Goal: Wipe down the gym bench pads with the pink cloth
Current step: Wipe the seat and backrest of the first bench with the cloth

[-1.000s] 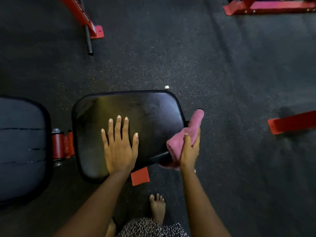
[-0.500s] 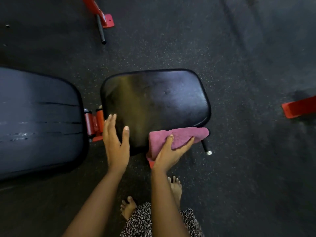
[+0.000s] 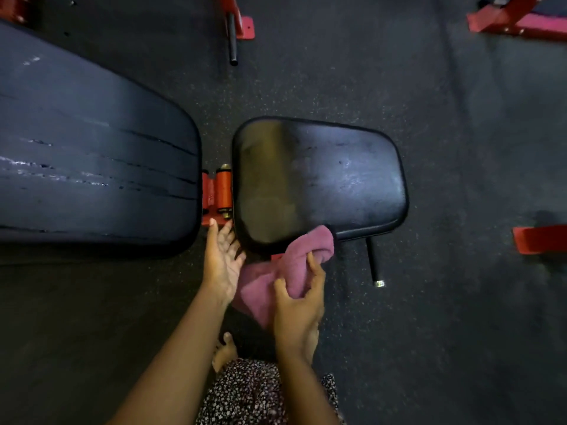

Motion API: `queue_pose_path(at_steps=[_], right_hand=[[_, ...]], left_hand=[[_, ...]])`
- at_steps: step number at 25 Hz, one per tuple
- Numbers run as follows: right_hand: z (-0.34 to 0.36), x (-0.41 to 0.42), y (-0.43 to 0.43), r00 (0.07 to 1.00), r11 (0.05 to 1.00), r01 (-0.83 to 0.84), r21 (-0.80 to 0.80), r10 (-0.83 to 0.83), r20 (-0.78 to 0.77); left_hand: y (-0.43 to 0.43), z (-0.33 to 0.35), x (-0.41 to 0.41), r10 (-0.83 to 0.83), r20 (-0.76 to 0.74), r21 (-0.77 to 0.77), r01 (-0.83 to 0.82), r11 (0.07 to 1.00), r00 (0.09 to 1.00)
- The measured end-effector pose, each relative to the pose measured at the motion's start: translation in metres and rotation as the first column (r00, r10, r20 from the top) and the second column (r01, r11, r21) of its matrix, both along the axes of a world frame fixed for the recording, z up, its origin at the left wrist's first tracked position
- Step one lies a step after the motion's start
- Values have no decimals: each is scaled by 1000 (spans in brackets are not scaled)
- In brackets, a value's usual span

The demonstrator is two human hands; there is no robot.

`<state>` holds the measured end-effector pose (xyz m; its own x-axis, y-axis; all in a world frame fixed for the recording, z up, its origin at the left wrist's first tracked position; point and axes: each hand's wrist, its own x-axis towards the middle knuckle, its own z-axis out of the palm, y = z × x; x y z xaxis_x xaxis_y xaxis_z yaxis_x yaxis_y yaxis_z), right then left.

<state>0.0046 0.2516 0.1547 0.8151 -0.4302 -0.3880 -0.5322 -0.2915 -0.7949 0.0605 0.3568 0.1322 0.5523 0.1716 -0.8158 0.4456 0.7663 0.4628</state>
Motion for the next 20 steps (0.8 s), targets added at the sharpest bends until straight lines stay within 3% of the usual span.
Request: queue_pose_path(at_steps=[2, 3, 5, 7, 10, 12, 13, 16, 20], right_hand=[[29, 4, -22, 941, 945, -277, -171, 303, 152], [45, 14, -33, 854, 862, -423, -280, 483, 195], [69, 46, -38, 586, 561, -634, -532, 798, 144], [82, 83, -25, 274, 175, -623, -763, 962, -3], [69, 133, 3, -125, -316, -500, -806, 948, -294], [46, 154, 18, -350, -602, -352, -716, 795, -496], [38, 162, 26, -441, -699, -258, -667, 700, -562], [26, 182, 44, -597, -845, -87, -527, 468, -652], [32, 220, 65, -616, -835, -111, -538, 483, -622]], left_hand=[[6, 1, 2, 36, 2, 48, -36, 998, 999], [-1, 3, -1, 43, -5, 14, -43, 999, 999], [-12, 8, -8, 111, -15, -46, -112, 993, 994], [-15, 11, -13, 254, -29, -118, -255, 960, 967], [-22, 18, -5, 515, -63, -151, -519, 841, 855], [-30, 23, 3, 585, -89, -180, -591, 786, 806], [-32, 25, 8, 612, -102, -186, -619, 763, 785], [-39, 17, 20, 661, -97, -134, -668, 732, 744], [-41, 0, 35, 546, -90, 60, -543, 838, 833]])
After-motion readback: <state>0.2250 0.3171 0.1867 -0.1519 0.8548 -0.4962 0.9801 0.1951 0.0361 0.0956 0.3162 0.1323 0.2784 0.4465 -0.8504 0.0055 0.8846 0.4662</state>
